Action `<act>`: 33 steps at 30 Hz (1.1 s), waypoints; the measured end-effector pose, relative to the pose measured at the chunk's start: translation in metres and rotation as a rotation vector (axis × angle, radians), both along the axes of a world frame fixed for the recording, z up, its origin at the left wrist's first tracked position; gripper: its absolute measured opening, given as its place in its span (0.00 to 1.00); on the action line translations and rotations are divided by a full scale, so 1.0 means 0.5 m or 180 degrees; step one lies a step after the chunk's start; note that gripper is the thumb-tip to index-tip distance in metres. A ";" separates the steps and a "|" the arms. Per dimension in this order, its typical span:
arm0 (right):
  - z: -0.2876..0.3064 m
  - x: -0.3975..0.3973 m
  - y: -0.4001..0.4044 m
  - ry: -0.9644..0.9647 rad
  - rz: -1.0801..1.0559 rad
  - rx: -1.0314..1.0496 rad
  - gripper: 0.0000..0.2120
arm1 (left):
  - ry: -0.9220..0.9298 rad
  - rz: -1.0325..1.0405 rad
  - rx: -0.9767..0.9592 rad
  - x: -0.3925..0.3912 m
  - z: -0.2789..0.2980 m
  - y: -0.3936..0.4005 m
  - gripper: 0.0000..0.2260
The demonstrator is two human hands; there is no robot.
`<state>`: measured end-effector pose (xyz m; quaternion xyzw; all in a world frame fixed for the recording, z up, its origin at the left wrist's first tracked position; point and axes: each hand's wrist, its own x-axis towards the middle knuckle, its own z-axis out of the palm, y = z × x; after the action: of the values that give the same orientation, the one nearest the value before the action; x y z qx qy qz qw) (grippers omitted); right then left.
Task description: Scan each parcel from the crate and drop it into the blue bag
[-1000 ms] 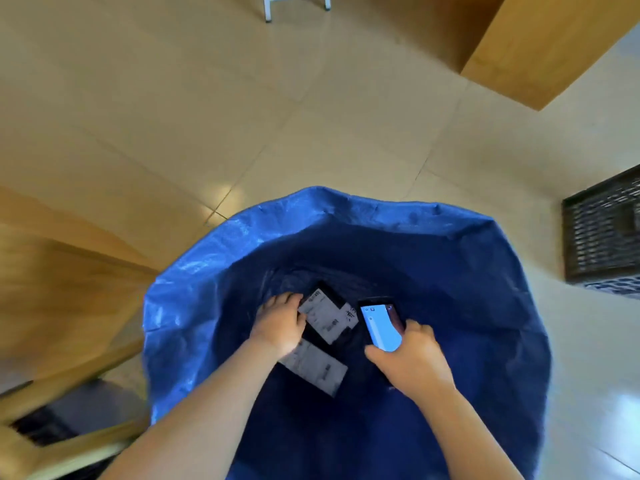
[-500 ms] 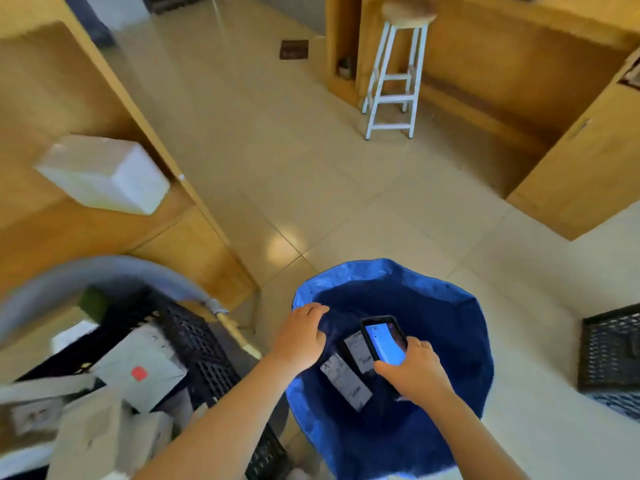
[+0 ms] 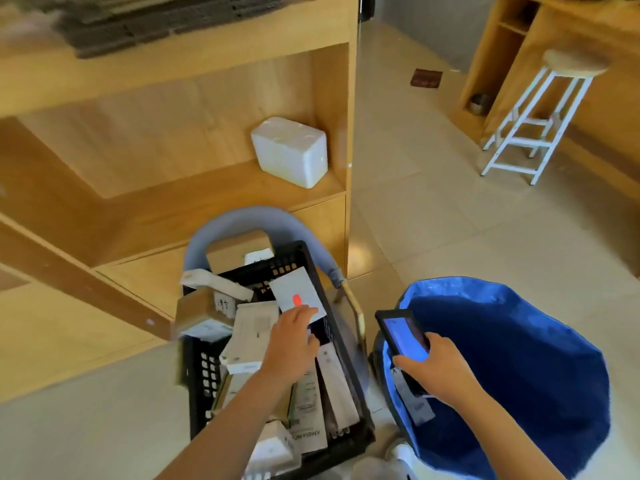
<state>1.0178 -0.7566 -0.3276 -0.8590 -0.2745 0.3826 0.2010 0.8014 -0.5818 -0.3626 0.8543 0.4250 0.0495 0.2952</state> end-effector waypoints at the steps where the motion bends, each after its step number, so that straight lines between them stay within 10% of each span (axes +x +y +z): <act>1: 0.006 -0.023 0.015 0.0031 0.0054 0.0015 0.25 | 0.0106 0.0120 0.0004 -0.037 -0.007 0.010 0.22; 15: 0.021 -0.201 0.135 -0.0171 0.0503 0.0126 0.20 | 0.0094 0.0861 -0.1093 -0.275 -0.078 0.076 0.17; 22: 0.017 -0.198 0.165 -0.0149 0.0620 0.0013 0.27 | 0.0047 0.0371 -0.0323 -0.250 -0.060 0.127 0.06; 27: 0.024 -0.178 0.199 -0.0111 0.0602 0.0070 0.29 | 0.0066 0.0438 0.0759 -0.174 -0.016 0.269 0.19; 33: 0.035 -0.160 0.239 -0.0246 0.0605 0.0067 0.31 | 0.1456 0.0284 0.1033 -0.116 -0.018 0.443 0.42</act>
<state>0.9377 -0.6373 -0.3100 -0.8411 -0.3662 0.3636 0.1621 0.7435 -0.3604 -0.3716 0.8598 0.5043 -0.0642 0.0485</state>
